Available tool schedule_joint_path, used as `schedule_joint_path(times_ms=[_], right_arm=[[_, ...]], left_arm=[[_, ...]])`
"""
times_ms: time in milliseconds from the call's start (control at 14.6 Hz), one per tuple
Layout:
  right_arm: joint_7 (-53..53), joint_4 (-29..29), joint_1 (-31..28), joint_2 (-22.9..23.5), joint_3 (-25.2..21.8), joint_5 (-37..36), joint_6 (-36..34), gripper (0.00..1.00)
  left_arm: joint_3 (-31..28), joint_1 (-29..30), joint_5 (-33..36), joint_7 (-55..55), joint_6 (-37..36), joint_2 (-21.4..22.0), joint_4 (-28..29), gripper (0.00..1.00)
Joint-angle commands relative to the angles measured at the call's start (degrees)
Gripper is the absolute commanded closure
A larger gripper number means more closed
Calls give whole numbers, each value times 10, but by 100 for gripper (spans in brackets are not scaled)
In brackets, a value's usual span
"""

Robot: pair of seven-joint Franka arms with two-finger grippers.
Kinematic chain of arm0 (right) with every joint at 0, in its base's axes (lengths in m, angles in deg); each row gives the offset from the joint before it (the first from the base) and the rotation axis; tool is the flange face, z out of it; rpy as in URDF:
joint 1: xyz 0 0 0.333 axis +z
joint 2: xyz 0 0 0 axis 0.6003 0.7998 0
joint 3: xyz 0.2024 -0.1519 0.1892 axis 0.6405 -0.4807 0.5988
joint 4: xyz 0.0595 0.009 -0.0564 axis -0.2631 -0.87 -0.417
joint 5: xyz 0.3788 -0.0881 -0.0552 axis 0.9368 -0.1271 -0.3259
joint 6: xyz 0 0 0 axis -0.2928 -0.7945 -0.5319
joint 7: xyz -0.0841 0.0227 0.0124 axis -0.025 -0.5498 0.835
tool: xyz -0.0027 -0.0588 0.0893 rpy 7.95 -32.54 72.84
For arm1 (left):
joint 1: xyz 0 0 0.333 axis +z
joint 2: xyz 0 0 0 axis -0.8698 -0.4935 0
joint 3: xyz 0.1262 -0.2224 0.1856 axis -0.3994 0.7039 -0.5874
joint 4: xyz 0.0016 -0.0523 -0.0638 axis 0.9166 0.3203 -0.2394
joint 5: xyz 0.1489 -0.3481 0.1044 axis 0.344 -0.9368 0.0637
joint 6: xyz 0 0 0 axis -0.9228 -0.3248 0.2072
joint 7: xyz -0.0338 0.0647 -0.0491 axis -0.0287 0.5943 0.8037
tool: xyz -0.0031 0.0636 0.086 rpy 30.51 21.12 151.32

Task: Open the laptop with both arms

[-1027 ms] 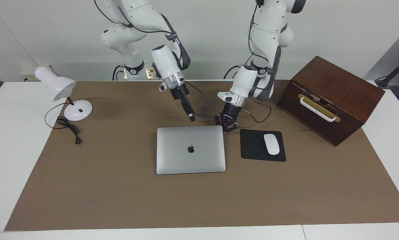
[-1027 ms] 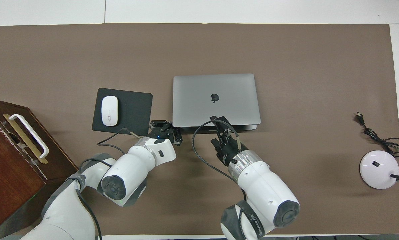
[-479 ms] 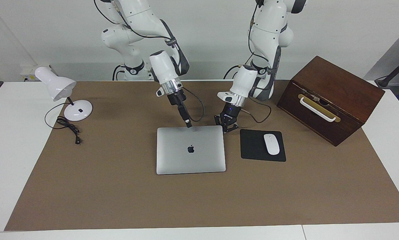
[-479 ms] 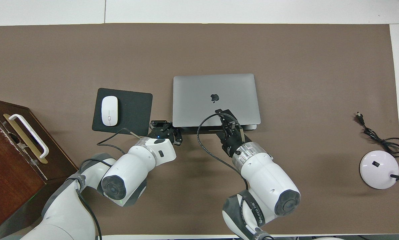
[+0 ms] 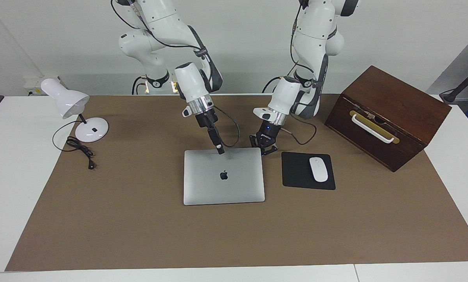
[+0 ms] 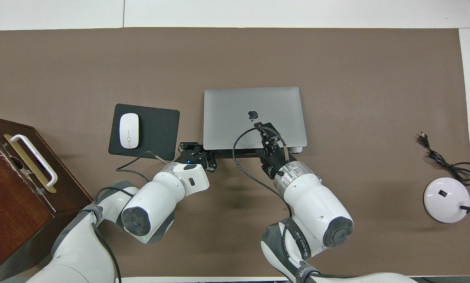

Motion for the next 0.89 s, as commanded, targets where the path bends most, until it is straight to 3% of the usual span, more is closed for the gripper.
schedule_joint_path(times_ms=[0,822], right_arm=[[-20,12,-7,16,5,10,15,3],[-12,7,7,10,8,20,15,3]], left_arm=[[-2,-9,7,-8,7,-23,-12,100],[-2,-8,12,-8,7,-24,-12,100]])
